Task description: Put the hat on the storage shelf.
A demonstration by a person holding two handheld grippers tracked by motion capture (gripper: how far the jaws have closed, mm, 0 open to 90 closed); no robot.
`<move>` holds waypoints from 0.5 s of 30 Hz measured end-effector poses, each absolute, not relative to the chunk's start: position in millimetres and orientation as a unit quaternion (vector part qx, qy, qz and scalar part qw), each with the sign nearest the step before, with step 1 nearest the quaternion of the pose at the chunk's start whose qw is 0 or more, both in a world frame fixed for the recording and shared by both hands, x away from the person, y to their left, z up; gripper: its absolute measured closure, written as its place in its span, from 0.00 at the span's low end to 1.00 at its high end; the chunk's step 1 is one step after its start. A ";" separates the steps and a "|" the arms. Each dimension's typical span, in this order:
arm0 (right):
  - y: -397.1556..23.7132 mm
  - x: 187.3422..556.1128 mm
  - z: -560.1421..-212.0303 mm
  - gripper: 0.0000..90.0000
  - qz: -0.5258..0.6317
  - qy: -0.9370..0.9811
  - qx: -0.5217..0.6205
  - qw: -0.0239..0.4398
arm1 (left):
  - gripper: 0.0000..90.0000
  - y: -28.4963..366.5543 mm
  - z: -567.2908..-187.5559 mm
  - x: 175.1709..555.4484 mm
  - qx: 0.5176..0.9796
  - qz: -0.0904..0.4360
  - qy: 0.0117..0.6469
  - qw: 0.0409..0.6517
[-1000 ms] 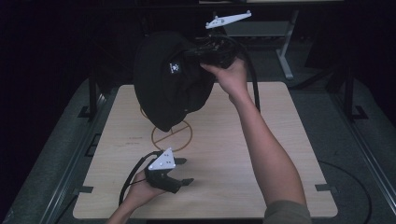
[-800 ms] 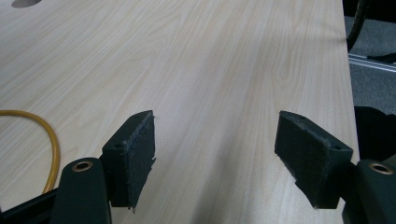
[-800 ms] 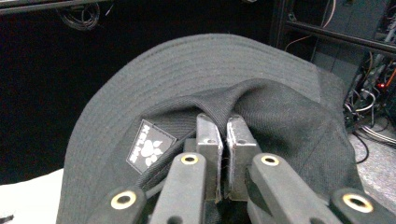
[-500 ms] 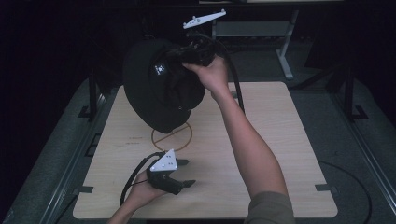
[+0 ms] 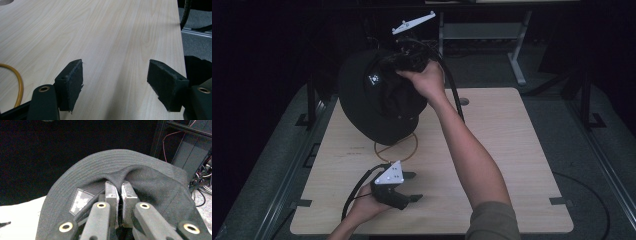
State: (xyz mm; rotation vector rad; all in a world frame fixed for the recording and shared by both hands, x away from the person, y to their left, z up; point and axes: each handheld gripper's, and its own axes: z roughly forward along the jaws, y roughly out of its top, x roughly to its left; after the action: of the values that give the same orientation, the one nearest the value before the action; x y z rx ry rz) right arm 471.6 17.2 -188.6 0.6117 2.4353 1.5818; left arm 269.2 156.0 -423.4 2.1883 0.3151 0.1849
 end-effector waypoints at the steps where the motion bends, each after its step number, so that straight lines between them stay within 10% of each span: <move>1: 18.7 472.1 -188.8 0.96 0.529 0.819 0.205 0.087 | 0.31 155.9 -423.3 269.4 0.884 0.075 0.125 0.443; 15: 40.1 479.5 -194.5 0.95 0.499 0.840 0.196 0.084 | 0.31 152.6 -425.2 269.8 0.887 0.071 0.118 0.441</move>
State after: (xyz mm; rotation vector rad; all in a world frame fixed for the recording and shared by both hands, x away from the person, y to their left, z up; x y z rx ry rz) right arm 479.5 40.1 -194.5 0.5833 2.5071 1.4875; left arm 269.8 152.6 -425.2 2.2020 0.2930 0.1769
